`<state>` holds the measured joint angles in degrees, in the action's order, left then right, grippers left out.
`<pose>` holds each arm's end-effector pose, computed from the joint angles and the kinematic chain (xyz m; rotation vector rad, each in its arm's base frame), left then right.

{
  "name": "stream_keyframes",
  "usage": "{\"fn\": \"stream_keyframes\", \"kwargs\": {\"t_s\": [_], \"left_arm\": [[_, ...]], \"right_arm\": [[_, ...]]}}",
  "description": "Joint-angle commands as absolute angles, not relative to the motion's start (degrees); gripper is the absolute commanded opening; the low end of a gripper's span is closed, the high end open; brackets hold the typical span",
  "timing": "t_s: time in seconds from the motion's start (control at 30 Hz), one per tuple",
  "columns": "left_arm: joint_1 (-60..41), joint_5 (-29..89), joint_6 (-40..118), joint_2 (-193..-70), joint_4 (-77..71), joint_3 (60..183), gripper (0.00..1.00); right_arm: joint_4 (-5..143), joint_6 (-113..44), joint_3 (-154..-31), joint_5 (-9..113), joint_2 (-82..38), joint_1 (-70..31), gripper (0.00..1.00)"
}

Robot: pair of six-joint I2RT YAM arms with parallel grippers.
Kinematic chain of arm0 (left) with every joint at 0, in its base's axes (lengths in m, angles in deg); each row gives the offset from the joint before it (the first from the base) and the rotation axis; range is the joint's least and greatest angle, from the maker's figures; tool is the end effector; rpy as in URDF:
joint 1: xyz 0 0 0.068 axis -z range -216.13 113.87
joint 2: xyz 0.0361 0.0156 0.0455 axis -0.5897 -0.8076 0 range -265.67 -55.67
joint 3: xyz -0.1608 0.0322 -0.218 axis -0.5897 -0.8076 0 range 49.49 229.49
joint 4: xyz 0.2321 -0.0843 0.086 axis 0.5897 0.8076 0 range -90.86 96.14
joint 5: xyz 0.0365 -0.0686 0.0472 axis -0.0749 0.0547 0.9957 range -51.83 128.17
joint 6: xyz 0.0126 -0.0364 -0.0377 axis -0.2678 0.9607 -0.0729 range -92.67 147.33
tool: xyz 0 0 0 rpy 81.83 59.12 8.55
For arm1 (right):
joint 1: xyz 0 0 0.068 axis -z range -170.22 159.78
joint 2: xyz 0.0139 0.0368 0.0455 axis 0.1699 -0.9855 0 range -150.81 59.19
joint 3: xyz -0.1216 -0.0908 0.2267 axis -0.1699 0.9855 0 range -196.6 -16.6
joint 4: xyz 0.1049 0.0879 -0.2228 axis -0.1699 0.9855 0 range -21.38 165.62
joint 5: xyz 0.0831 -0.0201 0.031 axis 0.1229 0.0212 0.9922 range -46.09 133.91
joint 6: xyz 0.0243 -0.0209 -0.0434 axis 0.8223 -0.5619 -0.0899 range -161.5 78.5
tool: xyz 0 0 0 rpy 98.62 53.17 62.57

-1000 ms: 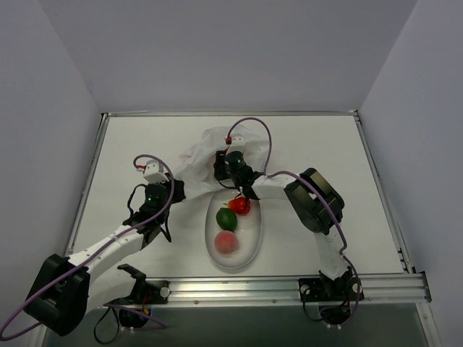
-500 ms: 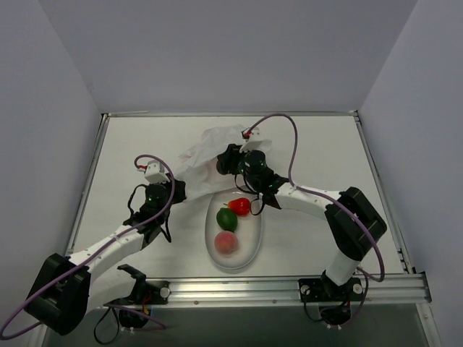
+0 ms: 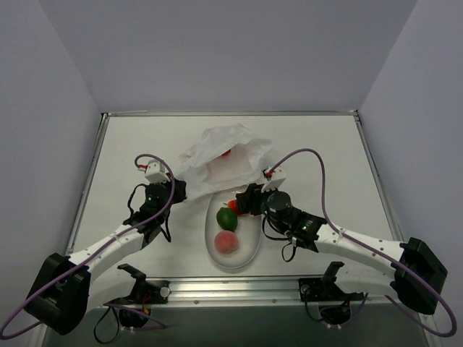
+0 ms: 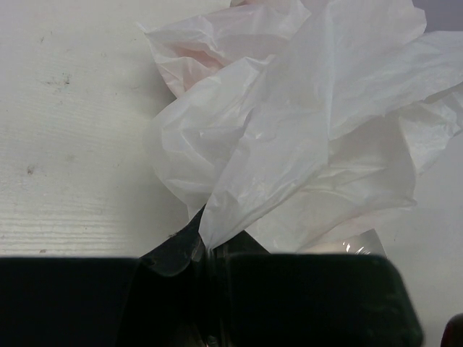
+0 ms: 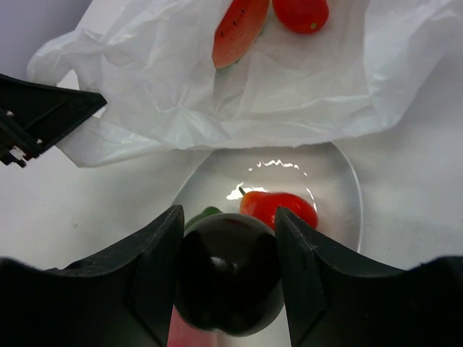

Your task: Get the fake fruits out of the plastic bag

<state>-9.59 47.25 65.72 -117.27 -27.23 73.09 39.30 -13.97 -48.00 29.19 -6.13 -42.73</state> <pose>0.2095 -0.0983 0.2201 -0.3047 1.7960 -0.6737 0.1622 0.1965 0.2577 -0.1706 1.7103 0.8441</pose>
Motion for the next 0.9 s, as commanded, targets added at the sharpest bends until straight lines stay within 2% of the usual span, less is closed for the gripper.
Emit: {"fn": "stream_keyframes", "kwargs": {"t_s": [0.0, 0.2, 0.33, 0.4, 0.43, 0.53, 0.6, 0.63, 0.7, 0.77, 0.8, 0.87], "left_arm": [[-9.86, 47.31, 66.18, -115.70, -28.89, 75.69, 0.02], [-9.86, 47.05, 66.17, -116.31, -29.16, 75.86, 0.02], [-9.86, 47.13, 66.26, -115.96, -29.33, 75.68, 0.02], [-9.86, 47.13, 66.26, -115.79, -29.25, 75.60, 0.02], [-9.94, 47.13, 66.26, -115.70, -29.16, 75.60, 0.02], [-9.94, 47.13, 66.35, -115.79, -29.16, 75.60, 0.02], [-9.86, 47.05, 66.35, -115.79, -29.16, 75.60, 0.02], [-9.94, 47.13, 66.44, -115.87, -29.16, 75.68, 0.02], [-9.86, 46.96, 66.44, -115.96, -29.25, 75.68, 0.02], [-9.86, 46.70, 66.44, -115.88, -29.33, 75.77, 0.02], [-9.94, 46.52, 66.44, -115.88, -29.25, 75.69, 0.02], [-9.86, 45.99, 66.53, -115.26, -29.25, 75.77, 0.02]], "right_arm": [[46.11, -10.48, -44.38, 24.49, -1.82, -44.61, 0.29], [44.99, -5.82, -39.54, 23.61, -1.01, -46.20, 0.29], [42.00, -4.94, -40.15, 25.45, -5.22, -47.52, 0.30], [41.73, -5.55, -42.08, 27.46, -8.39, -48.05, 0.37], [41.81, -5.99, -42.87, 27.99, -9.27, -48.22, 0.51], [42.16, -7.57, -45.33, 28.70, -8.59, -48.84, 0.72], [43.56, -9.75, -47.52, 27.92, -7.44, -48.66, 0.77], [43.92, -10.81, -48.41, 27.48, -6.65, -48.49, 0.77], [44.01, -14.58, -51.21, 26.86, -6.82, -47.26, 0.71], [42.53, -17.75, -53.76, 27.47, -9.53, -45.77, 0.55], [41.30, -21.25, -56.13, 28.43, -11.02, -43.85, 0.43], [37.88, -23.64, -58.86, 30.80, -17.43, -40.95, 0.33]]}}
